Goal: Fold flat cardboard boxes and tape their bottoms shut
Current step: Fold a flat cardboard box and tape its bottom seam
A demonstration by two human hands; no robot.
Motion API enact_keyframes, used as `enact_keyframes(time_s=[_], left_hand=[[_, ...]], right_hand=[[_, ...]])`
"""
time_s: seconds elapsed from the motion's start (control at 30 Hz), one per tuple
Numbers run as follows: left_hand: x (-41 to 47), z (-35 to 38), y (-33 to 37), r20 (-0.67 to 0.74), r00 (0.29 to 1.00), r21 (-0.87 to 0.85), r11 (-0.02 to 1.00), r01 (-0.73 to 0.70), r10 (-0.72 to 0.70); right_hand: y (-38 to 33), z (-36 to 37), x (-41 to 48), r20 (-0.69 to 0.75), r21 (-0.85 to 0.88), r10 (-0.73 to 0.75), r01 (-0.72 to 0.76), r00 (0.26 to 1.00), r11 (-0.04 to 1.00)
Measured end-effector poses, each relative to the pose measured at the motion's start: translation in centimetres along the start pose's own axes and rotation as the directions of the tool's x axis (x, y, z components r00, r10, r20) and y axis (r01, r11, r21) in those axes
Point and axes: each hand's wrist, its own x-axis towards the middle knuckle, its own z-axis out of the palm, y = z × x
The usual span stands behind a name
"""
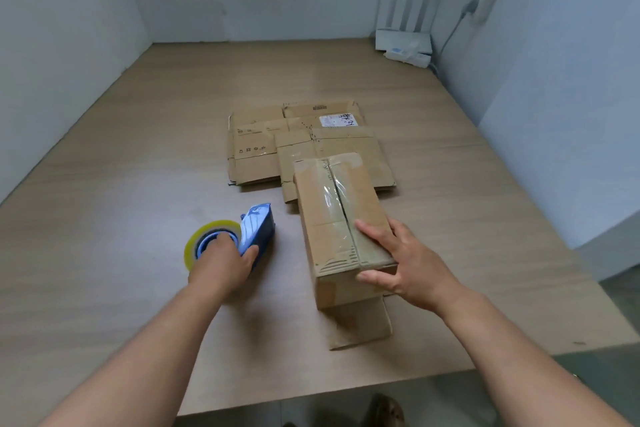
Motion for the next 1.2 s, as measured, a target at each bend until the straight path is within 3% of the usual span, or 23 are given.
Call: enact_keyframes(time_s=[0.1,0.17,0.3,0.43,0.6,0.77,0.83,0.9,1.0,1.1,1.2], left_hand=[[0.8,1.2,0.3,0.045,0.999,0.228,0.974,0.009,-0.02],[1.6,1.7,0.6,0.061,0.997,0.226,0.974,0.025,-0.04],[2.2,0.3,0.5,0.108,0.99,-0.056,0.994,0.094,-0.087],[-0.4,-3.8,-0.2,0.126,0.987,-0.405,0.904,0.139,-0.096],[-3.9,-6.4,-0.3,0.142,0.989,-0.518,0.849,0.102,-0.032],[-6.3,-7.4,0.5,0.049,0.999,-0.55,0.835,0.009,0.021],[-7.5,-8.7,0.5,0.036,0.998,-0.573,0.819,-0.019,0.048],[-9.0,-10.1,0.5,0.071,0.989,-0.587,0.807,-0.066,0.132],[-10.7,-11.4,0.6,0.129,0.952,-0.604,0.784,-0.145,0.276],[-11.6,-12.0,1.1,0.18,0.91,-0.597,0.776,-0.202,0.375],[-12.0,-12.3,1.2,0.215,0.885,-0.572,0.788,-0.229,0.413]], right_hand=[[-0.2,-0.2,-0.2,0.012,0.001,0.025,-0.025,1.0,1.0],[-0.4,-0.3,-0.1,0.012,-0.019,0.024,-0.024,1.0,1.0],[-1.0,-0.9,0.0,0.016,-0.015,0.016,-0.015,1.0,1.0],[-1.8,-1.7,0.4,-0.021,0.004,-0.021,0.021,1.0,1.0],[-3.1,-2.5,0.9,-0.103,-0.008,-0.099,0.098,0.99,0.995],[-4.4,-3.5,1.3,-0.185,0.001,-0.16,0.163,0.97,0.987],[-5.2,-3.8,1.4,-0.258,0.091,-0.177,0.207,0.95,0.974],[-6.2,-4.3,1.5,-0.283,0.321,-0.129,0.22,0.95,0.921],[-7.9,-5.2,1.5,-0.111,0.642,-0.109,0.155,0.988,0.751],[-9.1,-5.4,1.4,0.002,0.716,-0.187,0.129,0.982,0.686],[-9.7,-5.3,1.4,-0.008,0.758,-0.198,0.135,0.98,0.638]])
